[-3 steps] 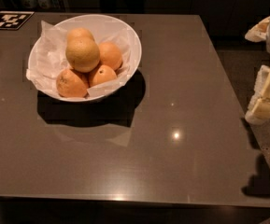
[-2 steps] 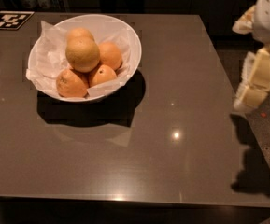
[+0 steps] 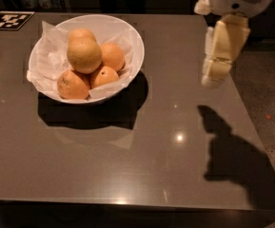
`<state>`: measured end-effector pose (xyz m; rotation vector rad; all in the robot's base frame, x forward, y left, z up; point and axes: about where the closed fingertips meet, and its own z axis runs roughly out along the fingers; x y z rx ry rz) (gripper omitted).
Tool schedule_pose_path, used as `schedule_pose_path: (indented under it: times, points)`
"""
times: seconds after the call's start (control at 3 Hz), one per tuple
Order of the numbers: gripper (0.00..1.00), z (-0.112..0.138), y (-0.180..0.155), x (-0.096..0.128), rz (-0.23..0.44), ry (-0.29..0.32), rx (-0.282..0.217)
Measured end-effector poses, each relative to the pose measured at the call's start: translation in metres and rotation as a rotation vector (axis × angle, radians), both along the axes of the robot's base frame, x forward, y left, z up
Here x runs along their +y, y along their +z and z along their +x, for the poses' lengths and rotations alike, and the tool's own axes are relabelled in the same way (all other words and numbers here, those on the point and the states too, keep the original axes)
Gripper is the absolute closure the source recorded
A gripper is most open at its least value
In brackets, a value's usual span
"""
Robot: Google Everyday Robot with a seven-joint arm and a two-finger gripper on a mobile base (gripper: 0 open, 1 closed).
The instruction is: Pick orange from white bowl
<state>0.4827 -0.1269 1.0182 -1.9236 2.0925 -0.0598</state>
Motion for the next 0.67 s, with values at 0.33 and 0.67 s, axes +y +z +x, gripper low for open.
schedule_pose_path:
  times: [0.33,0.67]
  points:
    - [0.0,0.006,0.006,0.006,0.017,0.003,-0.037]
    - [0.0,0.013,0.02,0.05,0.038,0.077,-0.094]
